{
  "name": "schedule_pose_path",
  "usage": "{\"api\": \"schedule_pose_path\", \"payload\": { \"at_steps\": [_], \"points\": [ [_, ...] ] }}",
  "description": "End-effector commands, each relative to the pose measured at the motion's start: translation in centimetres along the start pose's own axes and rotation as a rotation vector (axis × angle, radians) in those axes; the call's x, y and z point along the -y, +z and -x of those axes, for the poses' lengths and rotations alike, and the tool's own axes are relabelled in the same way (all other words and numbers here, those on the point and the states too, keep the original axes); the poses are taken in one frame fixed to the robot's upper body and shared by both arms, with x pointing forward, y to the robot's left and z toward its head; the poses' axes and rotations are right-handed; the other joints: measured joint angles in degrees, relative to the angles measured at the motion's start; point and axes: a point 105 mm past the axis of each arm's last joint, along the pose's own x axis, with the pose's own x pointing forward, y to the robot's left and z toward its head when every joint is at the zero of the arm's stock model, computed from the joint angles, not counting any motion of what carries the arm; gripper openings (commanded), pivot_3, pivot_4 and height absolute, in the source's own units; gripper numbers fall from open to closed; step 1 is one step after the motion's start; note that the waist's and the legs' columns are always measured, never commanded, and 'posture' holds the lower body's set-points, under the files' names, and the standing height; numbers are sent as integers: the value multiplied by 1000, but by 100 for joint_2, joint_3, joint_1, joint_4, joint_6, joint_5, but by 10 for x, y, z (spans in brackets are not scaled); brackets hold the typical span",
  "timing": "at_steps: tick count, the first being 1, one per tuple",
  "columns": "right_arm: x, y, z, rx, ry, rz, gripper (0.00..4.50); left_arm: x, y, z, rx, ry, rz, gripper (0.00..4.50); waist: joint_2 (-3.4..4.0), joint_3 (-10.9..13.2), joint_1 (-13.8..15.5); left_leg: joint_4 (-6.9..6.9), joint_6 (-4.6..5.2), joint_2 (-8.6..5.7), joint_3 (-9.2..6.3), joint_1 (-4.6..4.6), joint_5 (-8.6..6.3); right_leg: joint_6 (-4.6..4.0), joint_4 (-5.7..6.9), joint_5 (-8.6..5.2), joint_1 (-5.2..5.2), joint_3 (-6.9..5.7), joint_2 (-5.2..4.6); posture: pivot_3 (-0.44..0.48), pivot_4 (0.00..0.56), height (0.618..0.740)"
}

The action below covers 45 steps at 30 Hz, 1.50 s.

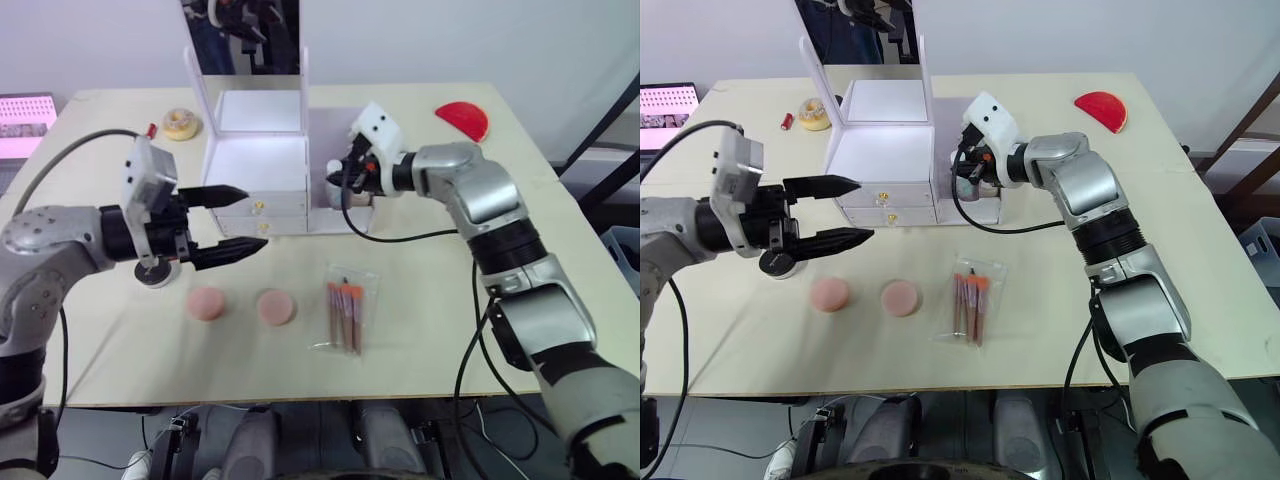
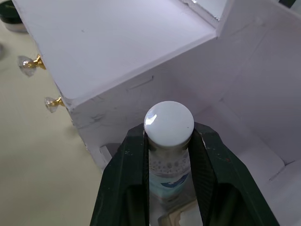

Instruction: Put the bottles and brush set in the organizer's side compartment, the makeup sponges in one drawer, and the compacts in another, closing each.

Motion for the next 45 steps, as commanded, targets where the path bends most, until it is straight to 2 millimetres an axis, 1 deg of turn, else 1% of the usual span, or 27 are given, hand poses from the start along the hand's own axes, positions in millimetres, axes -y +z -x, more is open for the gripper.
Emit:
{"api": "schedule_pose_path", "payload": {
  "at_steps": [1,4,9,10,11,16,21,25,27,29,32,33,34,36,38,42,43,45],
  "points": [
    [2,9,-2,22,-17,39,668,2,13,3,30,5,-35,4500,0,0,-4,0,0,0,0,1,0,0,0,0,0,0,0,0,150,740],
    [-1,4,-9,9,-14,36,668,2,13,2,31,4,-35,4500,0,0,-3,-1,0,0,0,1,0,0,1,0,0,0,0,0,150,740],
    [-4,1,-13,0,-14,35,668,2,13,1,27,2,-34,4500,-1,-1,-3,1,-1,0,0,4,1,0,3,1,2,0,0,0,150,740],
    [-3,1,-13,0,-16,35,1708,2,13,1,27,2,-34,4500,-1,-1,-4,1,-1,0,0,5,1,-1,5,1,2,0,0,0,150,740],
    [-3,1,-13,0,-17,35,1946,2,13,1,27,2,-34,4500,0,0,-6,1,-2,0,0,7,1,-1,7,1,2,0,0,0,150,740],
    [-2,8,-8,15,-22,43,4453,2,13,0,25,0,-33,4500,-1,-1,-2,2,-3,0,0,8,2,-1,10,1,2,0,1,0,150,740],
    [0,26,5,56,-24,53,4453,1,13,-1,23,0,-33,4500,1,1,-2,0,-3,0,0,8,2,0,10,1,2,1,1,0,150,740],
    [-2,40,21,87,-15,78,4453,0,11,-1,22,3,-29,4500,1,1,1,-1,-3,0,-1,6,2,0,8,1,2,0,1,0,150,740],
    [-4,52,38,115,-10,103,4453,-3,9,1,18,11,-21,4500,2,1,3,-1,-3,0,-1,5,2,0,5,1,2,1,1,0,150,740],
    [-7,66,64,151,-3,118,4453,-10,4,6,5,39,-10,4500,6,4,20,-2,-3,0,-1,4,2,1,5,0,2,0,0,0,150,740],
    [-14,76,92,187,-1,97,4453,-21,-6,19,-18,92,8,4500,6,4,17,-3,-2,0,-2,1,1,2,1,-1,2,0,0,0,150,740],
    [-16,78,98,195,-1,88,4453,-23,-8,22,-25,103,12,4500,6,3,13,-3,-2,0,-2,2,1,2,1,-1,2,0,0,0,150,740],
    [-18,77,110,204,-5,72,4453,-27,-13,29,-39,127,22,4500,6,3,2,-3,-2,0,-2,2,1,2,0,-2,2,0,1,0,150,740],
    [-20,68,135,205,-34,32,4453,-37,-25,48,-70,193,52,4500,5,3,6,-5,0,0,-1,6,0,-15,1,-11,2,0,1,0,150,740],
    [-21,49,158,195,-72,-26,4453,-47,-41,69,-130,264,59,4500,5,3,19,-6,1,1,-1,7,0,-16,2,-13,2,0,0,0,150,740],
    [-17,-15,200,82,-218,-124,4453,-72,-65,114,-189,434,73,4500,5,3,93,-3,2,0,2,0,-1,-19,-7,-17,4,0,-1,0,150,740],
    [-18,-34,212,45,-259,-146,4453,-76,-70,125,-198,472,78,4500,3,2,125,1,2,-1,4,-2,-1,-20,-9,-17,4,1,-2,0,150,740],
    [-23,-60,232,-3,-318,-184,4453,-82,-77,142,-209,528,90,4500,-4,-2,189,-1,2,0,4,0,-1,-21,-9,-17,5,0,-1,0,150,740]
  ]
}}
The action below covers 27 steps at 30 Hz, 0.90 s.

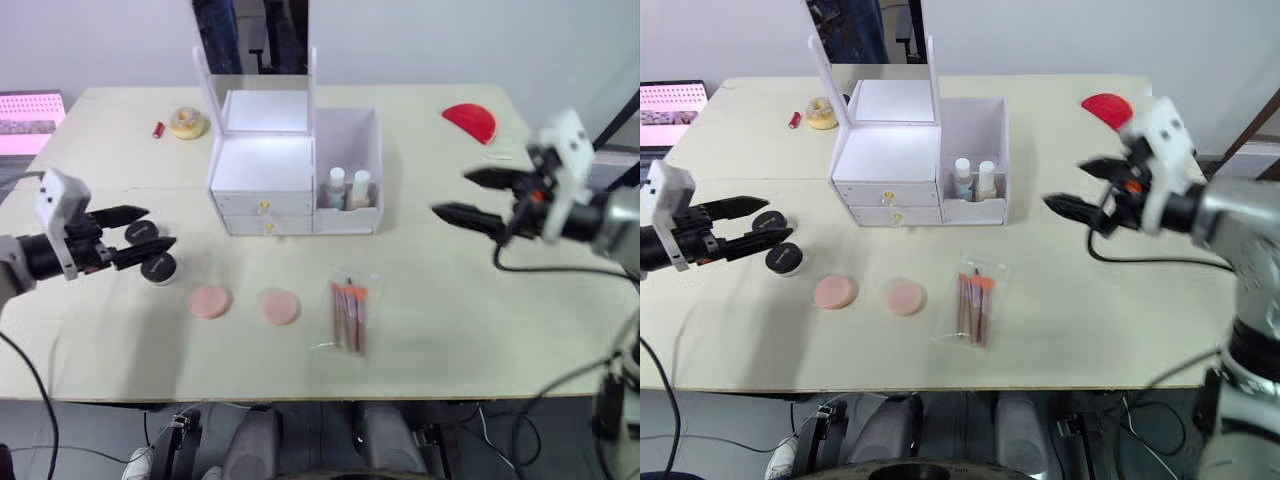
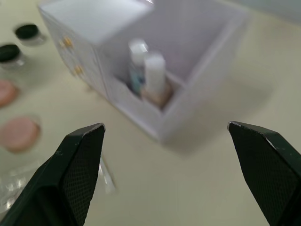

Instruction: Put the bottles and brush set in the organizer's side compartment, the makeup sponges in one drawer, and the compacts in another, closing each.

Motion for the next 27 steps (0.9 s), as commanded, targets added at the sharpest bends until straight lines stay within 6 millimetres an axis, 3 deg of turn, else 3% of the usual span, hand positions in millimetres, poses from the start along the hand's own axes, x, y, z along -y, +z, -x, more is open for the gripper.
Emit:
{"api": "schedule_pose_path", "payload": {
  "at_steps": [1,4,8,19,22,27],
  "points": [
    [11,-20,39,-7,-133,30,4453,-28,-3,28,0,124,-33,4500,6,3,15,-2,0,0,0,4,0,2,-1,-2,5,0,0,0,150,740],
    [23,-53,64,-92,-261,31,4453,-41,-19,42,-49,177,-32,4500,5,2,8,8,0,0,5,10,0,-1,3,1,10,1,-2,0,150,740],
    [16,-75,82,-117,-293,6,4453,-53,-29,56,-65,230,-15,4500,-6,-4,-22,7,0,2,5,22,0,9,7,-5,12,1,-2,0,150,740],
    [2,-73,72,-52,-255,-28,4453,-51,-28,50,-44,197,-20,4500,-9,-5,-1,1,-3,3,5,20,1,-1,6,2,11,1,-3,0,150,740],
    [-2,-64,63,-32,-221,-22,4453,-37,-24,37,-29,128,-27,4500,-9,-5,7,-2,-3,3,5,16,1,-8,4,6,11,1,-3,0,150,740],
    [-28,-43,32,10,-73,-5,4453,21,-7,-11,19,-107,-52,4500,-10,-4,15,11,-4,2,5,17,1,3,3,0,18,0,-7,0,150,740]
  ]
}}
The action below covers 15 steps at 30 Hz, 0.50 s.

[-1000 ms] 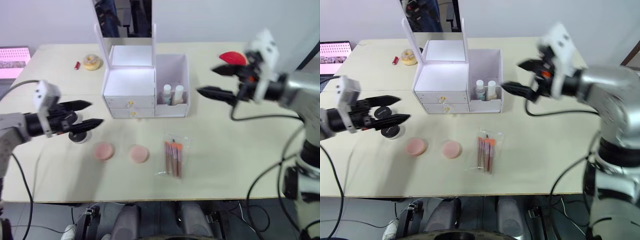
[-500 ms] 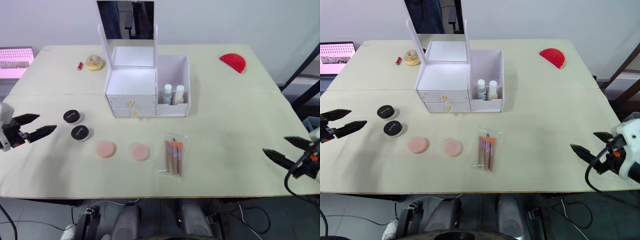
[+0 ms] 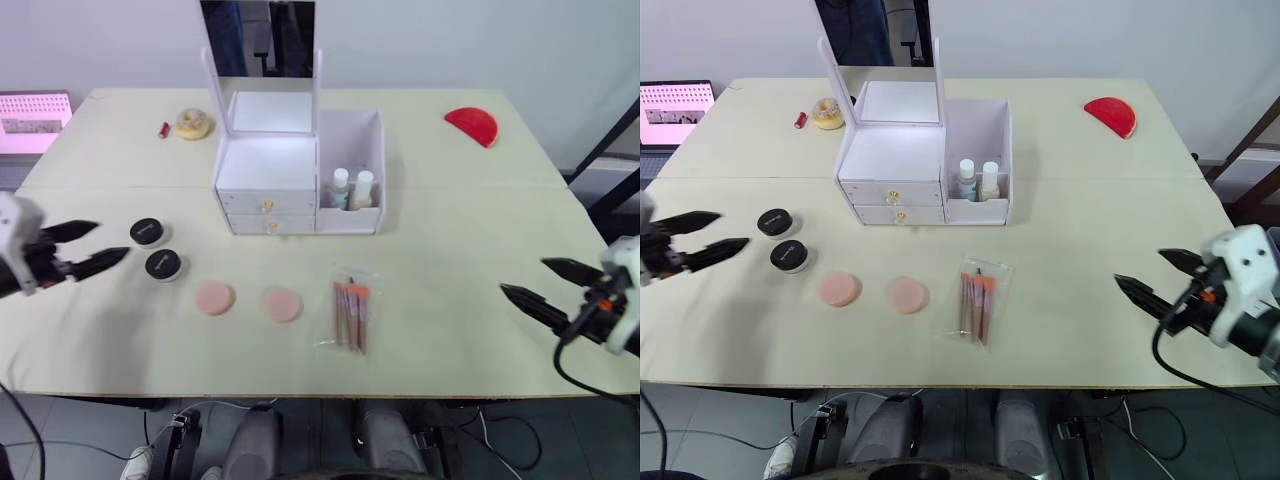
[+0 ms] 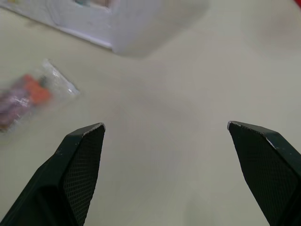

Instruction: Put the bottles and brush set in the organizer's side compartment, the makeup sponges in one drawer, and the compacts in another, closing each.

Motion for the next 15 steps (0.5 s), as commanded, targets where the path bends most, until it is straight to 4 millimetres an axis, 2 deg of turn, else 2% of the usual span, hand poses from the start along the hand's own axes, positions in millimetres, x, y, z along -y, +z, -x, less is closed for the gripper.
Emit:
{"api": "schedule_pose_path", "payload": {
  "at_steps": [1,2,7,10,15],
  "points": [
    [-23,18,-12,34,100,31,4453,37,23,-25,49,-142,-33,4500,-3,0,-2,0,0,0,-1,2,0,1,2,-1,0,0,1,0,150,740],
    [-33,22,-18,39,145,36,4453,56,29,-36,65,-214,-36,4500,-3,0,-3,0,0,1,-1,3,0,1,4,-1,0,-1,2,0,150,740],
    [-60,31,-31,26,293,40,4453,116,43,-62,76,-442,-65,4500,-3,0,-2,-1,0,0,-1,1,0,-14,0,9,1,0,2,0,150,740],
    [-80,31,-41,0,412,8,4500,154,46,-83,86,-592,-103,3601,-3,0,1,-1,0,-1,-1,-1,0,-16,-3,10,2,0,2,0,150,740],
    [-90,15,-65,-125,445,-141,4500,191,37,-107,75,-746,-112,1062,-7,-1,-12,6,0,-3,-3,3,0,-17,-4,10,12,0,3,0,150,740]
  ]
}}
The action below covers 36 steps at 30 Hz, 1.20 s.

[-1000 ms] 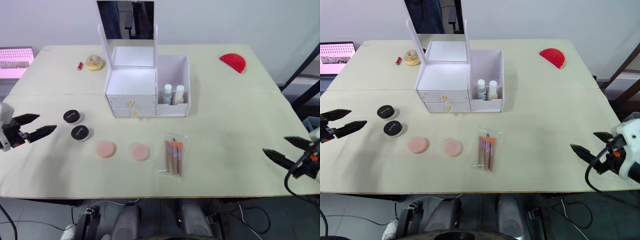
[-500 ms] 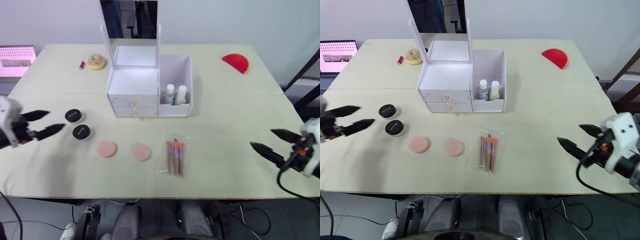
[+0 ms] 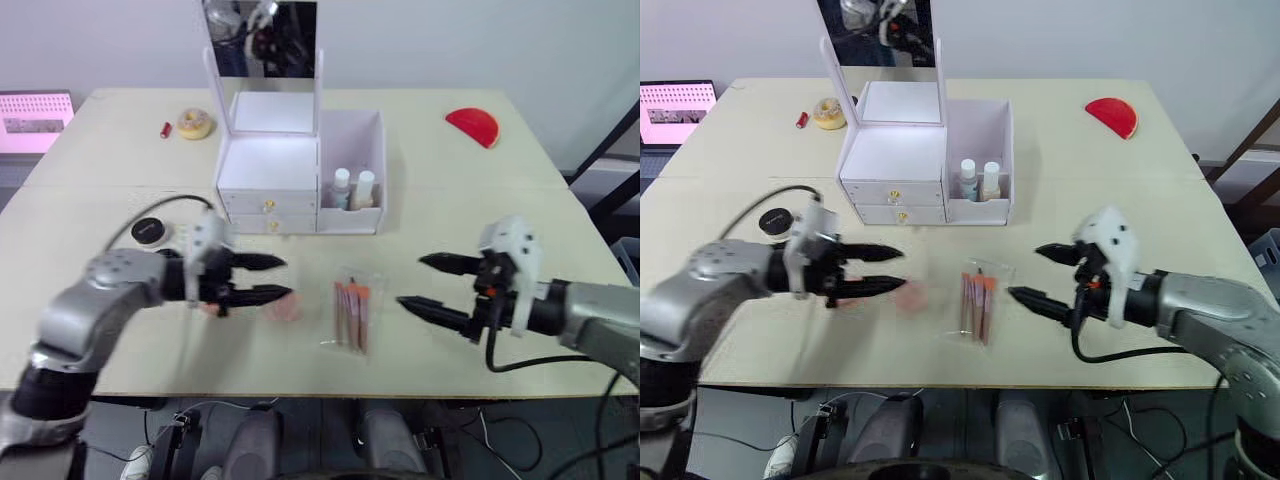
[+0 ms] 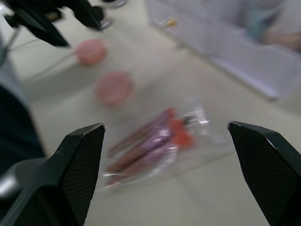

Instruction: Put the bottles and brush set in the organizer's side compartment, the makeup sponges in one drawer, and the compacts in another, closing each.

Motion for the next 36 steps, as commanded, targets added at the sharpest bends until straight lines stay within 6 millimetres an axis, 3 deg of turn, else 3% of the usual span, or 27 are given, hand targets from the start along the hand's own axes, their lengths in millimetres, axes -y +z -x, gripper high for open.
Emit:
{"api": "schedule_pose_path", "payload": {
  "at_steps": [1,2,7,13,20,26,34,36],
  "points": [
    [5,-11,-16,-60,-2,-142,4500,7,-6,-22,-39,-78,-45,453,0,0,-9,0,0,0,0,0,0,-1,0,1,0,0,1,0,150,740],
    [5,-16,-19,-89,11,-183,4500,8,-11,-30,-55,-98,-50,12,1,1,0,1,0,0,0,2,0,-4,0,2,0,0,1,0,150,740],
    [16,-35,-29,-185,-4,-378,4500,7,-23,-58,-93,-140,-78,12,1,0,19,1,1,0,-3,-4,0,-6,-1,3,-2,0,3,0,150,740],
    [23,-47,-37,-192,8,-542,4500,0,-39,-73,-165,-136,-139,12,3,0,11,-3,2,-1,-5,-6,0,-3,-4,2,-2,0,3,0,150,740],
    [27,-50,-52,-192,9,-636,4500,-12,-48,-73,-225,-99,-181,12,6,0,-9,0,3,-1,-8,-1,1,-3,4,3,-2,0,6,0,150,740],
    [18,-44,-79,-160,74,-710,4500,-13,-53,-74,-236,-103,-185,12,9,-3,-38,-5,4,0,-10,3,1,-2,7,3,-1,0,8,0,150,740],
    [23,-45,-91,-150,62,-780,4500,-13,-49,-76,-233,-108,-199,12,11,-5,-37,-4,4,0,-12,3,1,-1,10,3,-2,1,9,0,150,740],
    [24,-45,-91,-148,54,-784,3899,-12,-48,-76,-231,-110,-201,0,12,-5,-39,-4,4,0,-12,4,1,-1,11,3,-2,1,10,0,150,740]
  ]
}}
